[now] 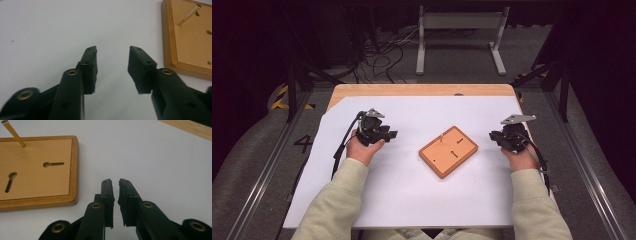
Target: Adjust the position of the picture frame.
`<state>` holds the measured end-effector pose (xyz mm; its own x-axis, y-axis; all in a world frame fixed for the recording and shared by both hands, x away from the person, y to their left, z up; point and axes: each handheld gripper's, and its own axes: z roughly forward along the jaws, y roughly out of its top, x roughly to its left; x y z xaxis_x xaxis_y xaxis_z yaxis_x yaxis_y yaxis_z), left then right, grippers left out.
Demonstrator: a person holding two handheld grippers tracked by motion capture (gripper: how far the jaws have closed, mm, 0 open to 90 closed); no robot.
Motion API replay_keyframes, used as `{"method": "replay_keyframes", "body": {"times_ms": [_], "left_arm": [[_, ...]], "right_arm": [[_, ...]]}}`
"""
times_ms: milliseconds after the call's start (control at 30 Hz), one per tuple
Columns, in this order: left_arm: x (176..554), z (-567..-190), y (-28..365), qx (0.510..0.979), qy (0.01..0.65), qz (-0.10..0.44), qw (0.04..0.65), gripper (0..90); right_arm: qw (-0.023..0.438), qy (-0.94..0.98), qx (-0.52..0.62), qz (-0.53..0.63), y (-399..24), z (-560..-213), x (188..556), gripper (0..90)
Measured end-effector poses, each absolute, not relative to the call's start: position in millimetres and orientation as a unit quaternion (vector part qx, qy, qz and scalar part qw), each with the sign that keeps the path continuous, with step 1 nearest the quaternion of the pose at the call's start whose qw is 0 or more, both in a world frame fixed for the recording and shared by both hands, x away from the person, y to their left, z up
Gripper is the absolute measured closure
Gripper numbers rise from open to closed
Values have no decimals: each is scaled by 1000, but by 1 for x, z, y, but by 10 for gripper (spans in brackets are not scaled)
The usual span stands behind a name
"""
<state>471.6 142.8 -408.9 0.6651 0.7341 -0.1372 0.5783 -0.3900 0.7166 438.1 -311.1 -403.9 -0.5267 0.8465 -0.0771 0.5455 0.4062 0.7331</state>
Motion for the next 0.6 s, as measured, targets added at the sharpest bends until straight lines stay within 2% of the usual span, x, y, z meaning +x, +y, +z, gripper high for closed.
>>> {"method": "replay_keyframes", "body": {"times_ms": [100,133,200,267,500,600], "left_arm": [[471,-408,140,830,389,99,388,761],[471,-407,137,831,387,94,389,761],[471,-408,130,834,381,85,390,850],[471,-409,122,840,374,84,383,892],[478,-413,100,848,362,76,380,894],[482,-419,92,850,360,57,380,895]], "right_arm": [[231,803,428,343,-313,-400,434,836],[230,803,428,345,-313,-399,432,838],[234,801,426,350,-315,-397,428,840],[233,800,427,352,-317,-395,424,845],[237,795,432,353,-327,-391,408,858],[240,793,435,353,-331,-389,400,861]]}}
